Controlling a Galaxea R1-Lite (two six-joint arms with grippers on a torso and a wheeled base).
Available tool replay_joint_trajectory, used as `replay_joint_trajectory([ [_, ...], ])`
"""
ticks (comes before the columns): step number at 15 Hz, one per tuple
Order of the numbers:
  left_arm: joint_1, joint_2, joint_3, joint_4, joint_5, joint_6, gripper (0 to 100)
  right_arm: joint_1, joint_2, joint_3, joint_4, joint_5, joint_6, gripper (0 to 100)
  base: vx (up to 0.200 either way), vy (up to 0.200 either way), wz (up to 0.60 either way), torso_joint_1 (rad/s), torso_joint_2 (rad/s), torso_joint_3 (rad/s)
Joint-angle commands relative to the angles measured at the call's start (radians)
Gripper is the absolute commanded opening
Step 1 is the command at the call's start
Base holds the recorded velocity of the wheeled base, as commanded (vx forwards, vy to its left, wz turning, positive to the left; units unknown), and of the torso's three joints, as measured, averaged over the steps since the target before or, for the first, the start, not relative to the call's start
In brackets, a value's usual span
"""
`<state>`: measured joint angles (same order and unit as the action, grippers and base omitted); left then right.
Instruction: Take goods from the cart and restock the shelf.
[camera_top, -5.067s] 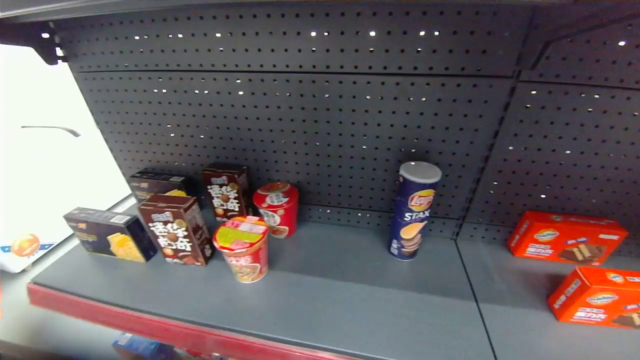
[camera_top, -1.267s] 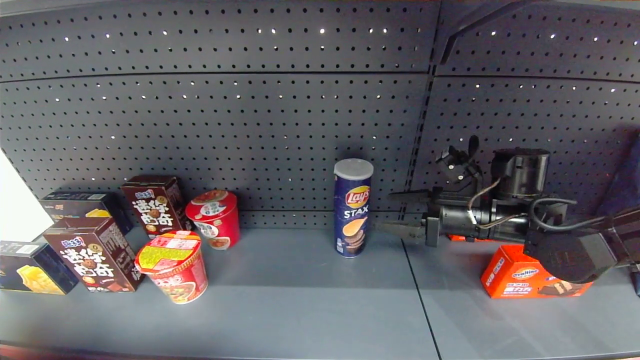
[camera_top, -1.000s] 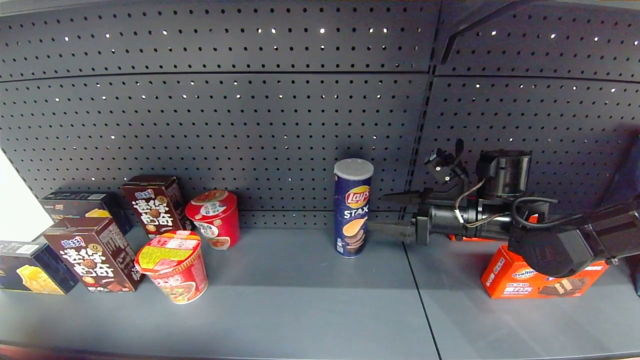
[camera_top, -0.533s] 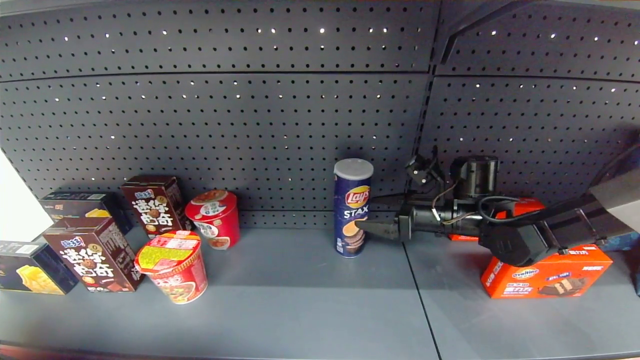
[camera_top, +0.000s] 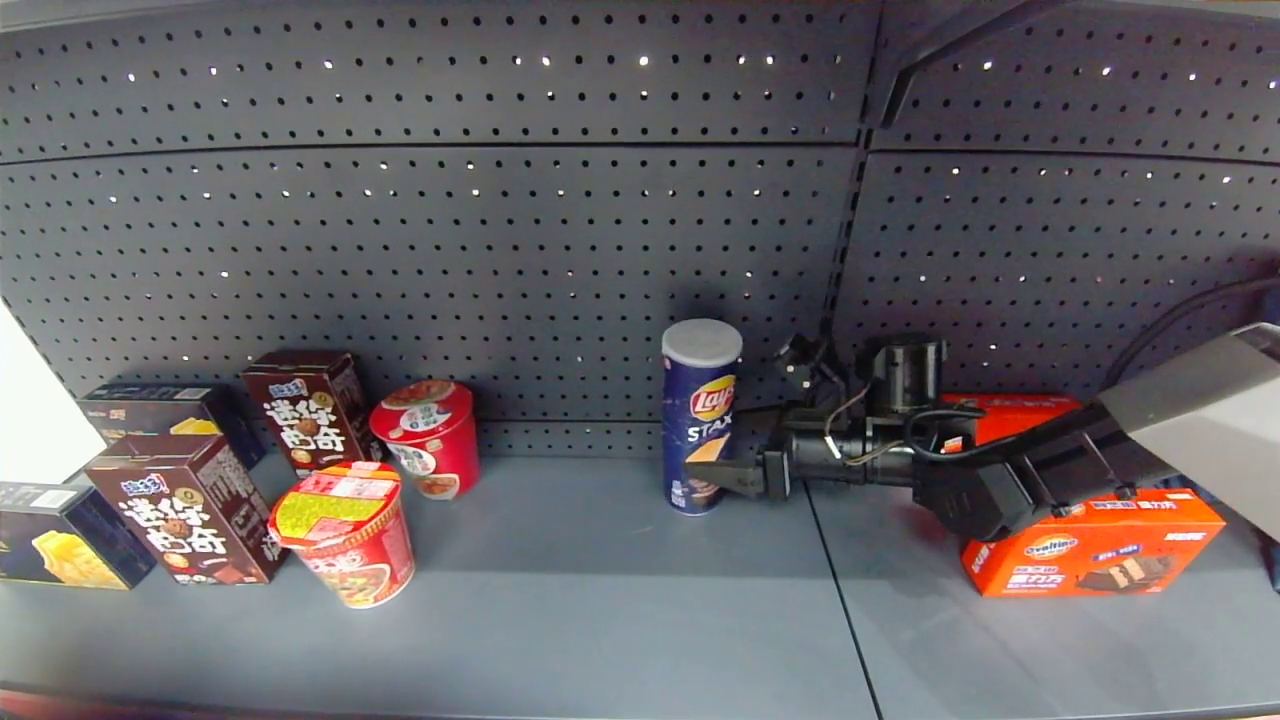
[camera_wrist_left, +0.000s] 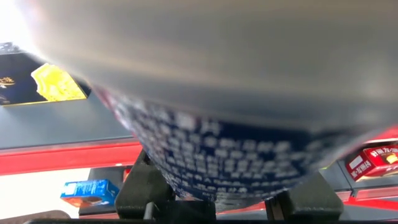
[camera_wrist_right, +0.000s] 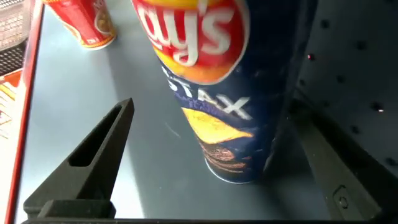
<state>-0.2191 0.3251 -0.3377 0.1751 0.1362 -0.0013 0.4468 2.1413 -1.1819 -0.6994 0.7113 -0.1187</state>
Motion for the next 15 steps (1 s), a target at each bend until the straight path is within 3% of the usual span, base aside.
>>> replay_joint_trajectory([
  [1,0.001,-0.001,-0.001,0.000,0.000,0.000,0,0.018,0.043,-0.028,-0.002,-0.016,0.001,100,0.000,0.000,0.00,0.000,0.00,0.000],
  [12,0.001,-0.005,0.014,0.009,0.002,0.000,0,0.029,0.158,-0.122,-0.014,-0.059,0.005,100,0.000,0.000,0.00,0.000,0.00,0.000],
  [13,0.001,-0.006,0.020,0.009,0.002,0.000,0,0.029,0.158,-0.122,-0.015,-0.061,0.005,0,0.000,0.000,0.00,0.000,0.00,0.000],
  [15,0.003,-0.008,0.026,0.009,0.002,0.000,0,0.033,0.143,-0.116,-0.012,-0.124,0.007,0,0.000,0.000,0.00,0.000,0.00,0.000],
])
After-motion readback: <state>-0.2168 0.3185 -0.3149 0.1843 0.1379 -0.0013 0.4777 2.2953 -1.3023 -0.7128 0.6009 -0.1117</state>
